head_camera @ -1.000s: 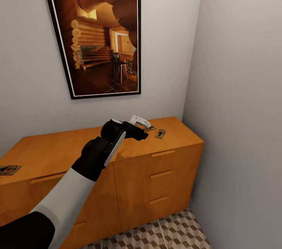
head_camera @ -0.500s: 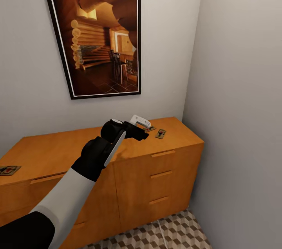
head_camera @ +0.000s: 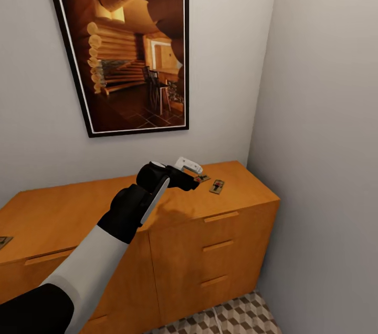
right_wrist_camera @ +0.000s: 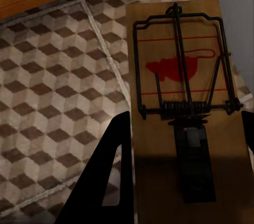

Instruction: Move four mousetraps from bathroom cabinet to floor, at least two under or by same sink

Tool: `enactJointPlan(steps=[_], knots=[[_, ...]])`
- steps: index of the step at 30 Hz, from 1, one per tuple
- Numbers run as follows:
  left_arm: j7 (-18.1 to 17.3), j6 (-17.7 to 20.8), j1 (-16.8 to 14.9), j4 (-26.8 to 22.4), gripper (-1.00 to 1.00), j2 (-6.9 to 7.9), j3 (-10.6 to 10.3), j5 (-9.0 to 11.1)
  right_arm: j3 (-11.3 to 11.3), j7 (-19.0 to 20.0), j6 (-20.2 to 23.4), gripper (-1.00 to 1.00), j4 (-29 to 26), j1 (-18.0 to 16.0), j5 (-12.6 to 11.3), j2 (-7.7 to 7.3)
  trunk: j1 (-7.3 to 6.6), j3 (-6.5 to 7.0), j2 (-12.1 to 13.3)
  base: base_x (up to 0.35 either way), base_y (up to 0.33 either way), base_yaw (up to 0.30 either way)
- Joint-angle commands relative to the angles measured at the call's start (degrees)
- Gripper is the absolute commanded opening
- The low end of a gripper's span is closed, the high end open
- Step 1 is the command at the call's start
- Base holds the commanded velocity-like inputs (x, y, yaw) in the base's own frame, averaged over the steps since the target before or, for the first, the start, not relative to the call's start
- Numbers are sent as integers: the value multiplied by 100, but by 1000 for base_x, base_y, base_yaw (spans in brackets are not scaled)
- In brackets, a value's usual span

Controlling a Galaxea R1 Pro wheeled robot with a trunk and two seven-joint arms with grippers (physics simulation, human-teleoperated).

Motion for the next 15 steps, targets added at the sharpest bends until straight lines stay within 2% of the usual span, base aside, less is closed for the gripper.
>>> enactJointPlan(steps=[1, 5, 10, 15], knots=[[4, 25, -5, 23, 100, -3, -3, 17, 49, 16, -16, -100, 4, -4, -69, 0, 0, -6, -4, 24, 0, 0], [4, 22, -5, 204, 100, -17, -112, 17, 48, 57, 2, -100, 4, -4, -69, -2, 0, -6, -4, 10, 0, 0], [5, 11, -5, 383, 100, -29, -369, 17, 48, 69, 7, -100, 4, -4, -69, -13, 0, -6, -4, 2, 0, 0], [11, -1, -5, 415, 100, -31, -428, 11, 47, 71, 8, -100, 4, -4, -69, -19, 0, -6, -4, 0, 0, 0]])
